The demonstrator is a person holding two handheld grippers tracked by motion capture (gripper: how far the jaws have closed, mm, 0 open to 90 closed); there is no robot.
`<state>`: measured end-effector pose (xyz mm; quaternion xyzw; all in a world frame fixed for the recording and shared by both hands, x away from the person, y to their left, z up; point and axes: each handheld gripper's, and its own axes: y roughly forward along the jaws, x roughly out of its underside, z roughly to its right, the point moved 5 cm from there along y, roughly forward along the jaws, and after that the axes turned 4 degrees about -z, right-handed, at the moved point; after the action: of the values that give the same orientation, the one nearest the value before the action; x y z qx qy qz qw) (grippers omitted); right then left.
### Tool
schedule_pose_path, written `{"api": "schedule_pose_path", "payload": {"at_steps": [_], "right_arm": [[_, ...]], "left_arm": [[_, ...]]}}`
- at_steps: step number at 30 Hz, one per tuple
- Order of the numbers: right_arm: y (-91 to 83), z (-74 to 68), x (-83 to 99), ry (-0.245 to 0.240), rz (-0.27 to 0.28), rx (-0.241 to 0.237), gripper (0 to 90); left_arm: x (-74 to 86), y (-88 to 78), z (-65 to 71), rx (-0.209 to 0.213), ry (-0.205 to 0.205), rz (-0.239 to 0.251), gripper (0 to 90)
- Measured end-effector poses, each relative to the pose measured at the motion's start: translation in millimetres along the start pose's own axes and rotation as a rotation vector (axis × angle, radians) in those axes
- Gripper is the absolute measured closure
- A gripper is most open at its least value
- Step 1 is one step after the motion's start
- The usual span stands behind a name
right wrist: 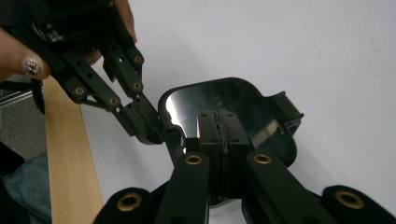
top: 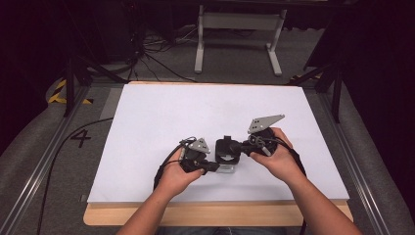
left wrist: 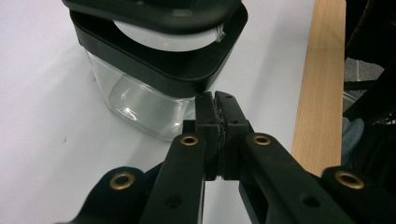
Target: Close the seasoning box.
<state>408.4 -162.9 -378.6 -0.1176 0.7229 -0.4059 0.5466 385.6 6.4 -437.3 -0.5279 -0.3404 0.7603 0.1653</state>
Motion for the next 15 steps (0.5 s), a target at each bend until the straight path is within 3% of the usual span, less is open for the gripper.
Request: {"api": "schedule_pose_path", "payload": {"at_steps": [8, 15], "right_arm": [[8.6, -3.1, 9.5, 0.002, -0.030, -0.012, 90.0], [5.6, -3.8, 8.5, 0.006, -0.006, -0.014, 90.0]], "left_arm": [[-0.2, -0.3, 0.8, 0.001, 0.000, 0.003, 88.9], [-0.1, -6.3, 2.0, 0.001, 0.003, 0.004, 87.7]]}}
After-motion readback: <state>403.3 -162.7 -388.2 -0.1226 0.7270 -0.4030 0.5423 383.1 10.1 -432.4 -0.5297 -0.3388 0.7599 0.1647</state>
